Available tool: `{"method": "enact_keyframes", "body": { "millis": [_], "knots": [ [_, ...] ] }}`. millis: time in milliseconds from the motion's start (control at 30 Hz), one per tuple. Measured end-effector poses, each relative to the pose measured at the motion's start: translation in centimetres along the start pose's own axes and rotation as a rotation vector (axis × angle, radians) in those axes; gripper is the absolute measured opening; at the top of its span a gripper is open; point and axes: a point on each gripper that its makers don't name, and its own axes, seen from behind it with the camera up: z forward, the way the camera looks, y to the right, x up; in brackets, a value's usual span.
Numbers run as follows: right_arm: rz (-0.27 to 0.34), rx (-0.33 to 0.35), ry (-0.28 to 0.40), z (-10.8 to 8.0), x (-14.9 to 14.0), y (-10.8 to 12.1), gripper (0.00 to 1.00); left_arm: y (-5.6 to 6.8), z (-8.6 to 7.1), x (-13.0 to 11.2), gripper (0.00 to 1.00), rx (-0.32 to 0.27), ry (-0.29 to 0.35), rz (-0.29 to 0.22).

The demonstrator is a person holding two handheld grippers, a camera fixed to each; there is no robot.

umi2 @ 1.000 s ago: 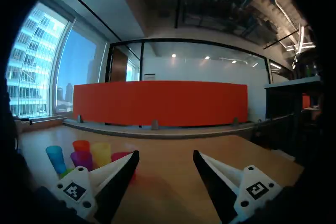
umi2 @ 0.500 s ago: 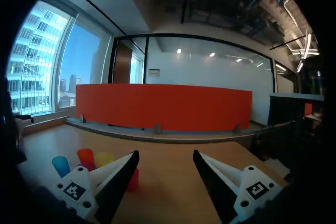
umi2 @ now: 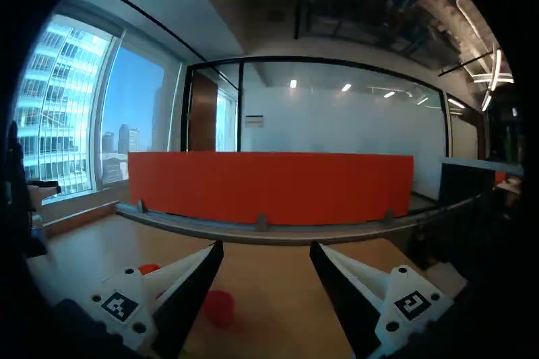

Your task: Pour water

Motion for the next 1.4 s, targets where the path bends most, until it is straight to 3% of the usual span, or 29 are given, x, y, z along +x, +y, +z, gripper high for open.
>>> {"method": "enact_keyframes", "body": {
  "millis": [267, 500, 900, 1167, 1400],
  "knots": [
    [-0.017, 0.016, 0.003, 0.6, 2.6, -0.2, 0.99, 0.6, 0.9, 3.0, 0.89, -0.042, -0.011, -0.016],
    [-0.021, 0.064, -0.003, 0.8, 3.1, -1.4, 0.99, 1.5, 1.3, 3.0, 0.89, -0.091, -0.034, -0.036],
    [-0.063, 0.257, 0.017, -0.3, 4.1, -4.9, 0.99, 3.4, 1.1, 2.5, 0.89, -0.217, -0.063, 0.006],
    [-0.016, 0.378, 0.017, -1.3, 5.3, -7.2, 0.99, 6.1, 0.7, 2.2, 0.89, -0.340, -0.077, -0.007],
    [-0.005, 0.475, 0.014, -1.8, 5.8, -9.2, 0.99, 7.5, 0.6, 2.7, 0.89, -0.403, -0.072, -0.025]
  ]
}}
